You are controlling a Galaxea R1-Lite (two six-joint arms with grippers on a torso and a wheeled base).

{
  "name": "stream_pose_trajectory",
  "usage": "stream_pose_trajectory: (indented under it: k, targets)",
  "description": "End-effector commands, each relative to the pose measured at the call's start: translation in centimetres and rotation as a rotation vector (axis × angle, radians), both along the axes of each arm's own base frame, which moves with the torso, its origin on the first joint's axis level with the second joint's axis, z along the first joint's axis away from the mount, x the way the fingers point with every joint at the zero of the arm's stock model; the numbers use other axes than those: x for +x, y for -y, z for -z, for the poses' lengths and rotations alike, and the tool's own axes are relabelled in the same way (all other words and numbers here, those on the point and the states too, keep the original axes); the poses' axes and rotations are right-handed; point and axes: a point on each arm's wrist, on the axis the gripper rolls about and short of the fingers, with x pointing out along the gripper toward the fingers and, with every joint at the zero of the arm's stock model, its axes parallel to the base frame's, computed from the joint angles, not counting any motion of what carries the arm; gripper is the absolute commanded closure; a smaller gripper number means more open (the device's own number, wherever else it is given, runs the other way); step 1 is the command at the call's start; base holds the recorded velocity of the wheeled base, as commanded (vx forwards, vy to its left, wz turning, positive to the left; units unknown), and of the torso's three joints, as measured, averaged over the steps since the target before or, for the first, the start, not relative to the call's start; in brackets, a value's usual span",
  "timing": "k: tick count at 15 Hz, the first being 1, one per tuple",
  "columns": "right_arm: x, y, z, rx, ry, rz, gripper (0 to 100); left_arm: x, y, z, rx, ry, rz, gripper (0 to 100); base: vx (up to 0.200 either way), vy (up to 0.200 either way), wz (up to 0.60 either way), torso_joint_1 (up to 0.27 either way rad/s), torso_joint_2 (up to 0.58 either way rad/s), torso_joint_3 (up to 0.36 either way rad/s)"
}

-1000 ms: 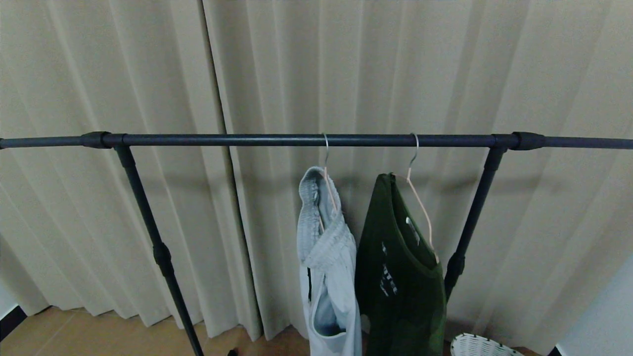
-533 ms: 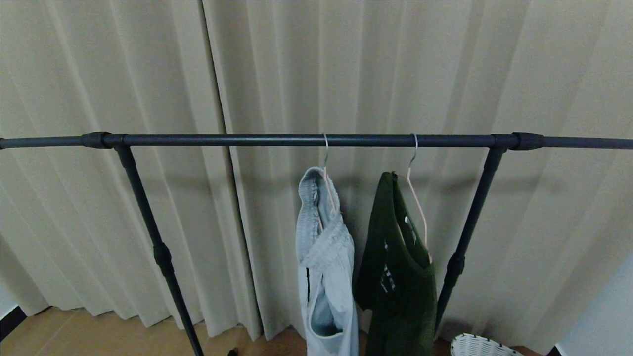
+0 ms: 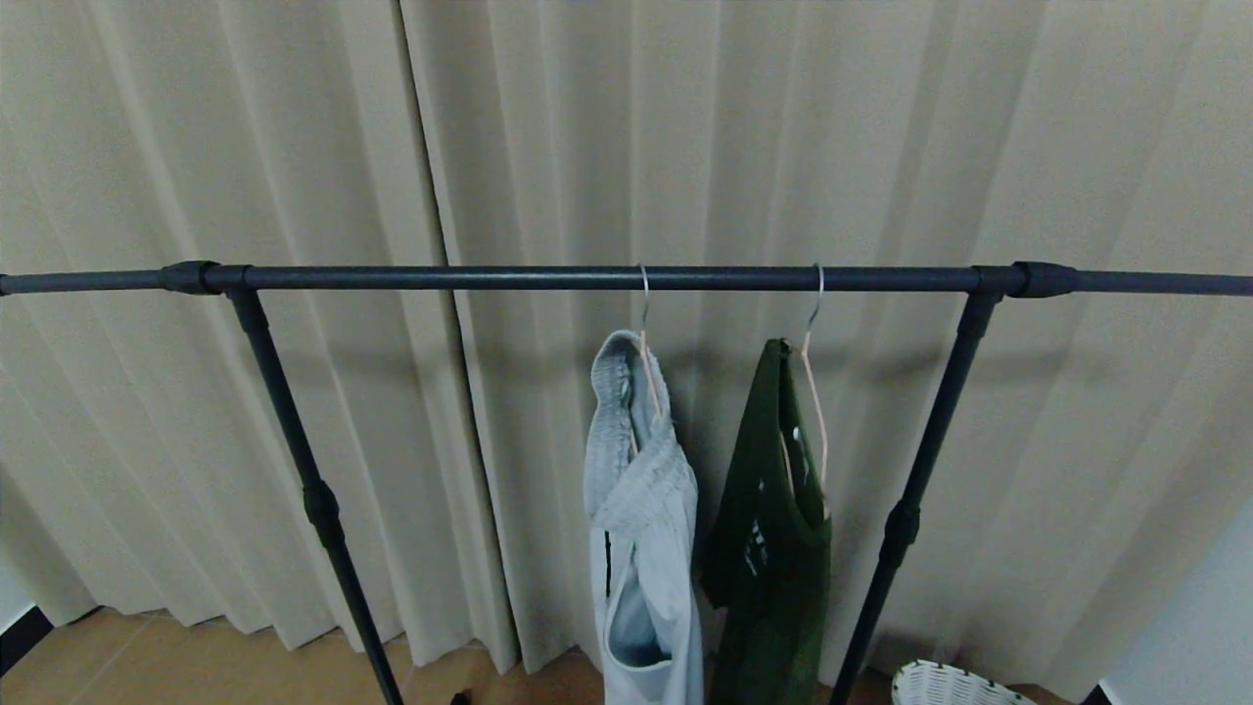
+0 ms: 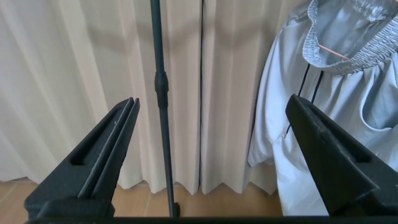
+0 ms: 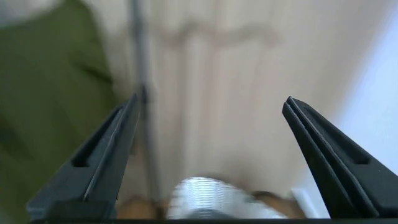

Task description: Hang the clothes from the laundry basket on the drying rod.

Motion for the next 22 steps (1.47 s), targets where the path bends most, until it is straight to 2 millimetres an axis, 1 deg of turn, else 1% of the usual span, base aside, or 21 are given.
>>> stream_pose_trajectory:
  k: [1, 4, 8, 9, 15, 18, 22]
  targets:
    - [0.05, -0.11, 0.18, 0.036, -0.001, -0.051, 0, -0.01, 0.0, 0.0, 0.0, 0.001, 0.0, 0, 0.0, 0.0, 0.0, 0.0, 0.0, 0.0]
    - [0.08, -0.35, 0.43, 0.071, -0.023, -0.161, 0, -0.01, 0.0, 0.0, 0.0, 0.001, 0.0, 0, 0.0, 0.0, 0.0, 0.0, 0.0, 0.0]
    - [0.07, -0.6, 0.46, 0.033, -0.032, -0.27, 0, -0.01, 0.0, 0.0, 0.0, 0.001, 0.0, 0, 0.0, 0.0, 0.0, 0.0, 0.0, 0.0]
    - [0.06, -0.68, 0.51, -0.013, -0.039, -0.302, 0, -0.01, 0.0, 0.0, 0.0, 0.001, 0.0, 0, 0.0, 0.0, 0.0, 0.0, 0.0, 0.0]
    - [0.06, -0.67, 0.57, -0.024, -0.045, -0.3, 0, -0.01, 0.0, 0.0, 0.0, 0.001, 0.0, 0, 0.0, 0.0, 0.0, 0.0, 0.0, 0.0]
    - [0.06, -0.69, 0.6, -0.064, -0.05, -0.306, 0, -0.01, 0.0, 0.0, 0.0, 0.001, 0.0, 0, 0.0, 0.0, 0.0, 0.0, 0.0, 0.0]
    - [0.06, -0.69, 0.59, -0.047, -0.048, -0.307, 0, -0.01, 0.0, 0.0, 0.0, 0.001, 0.0, 0, 0.0, 0.0, 0.0, 0.0, 0.0, 0.0]
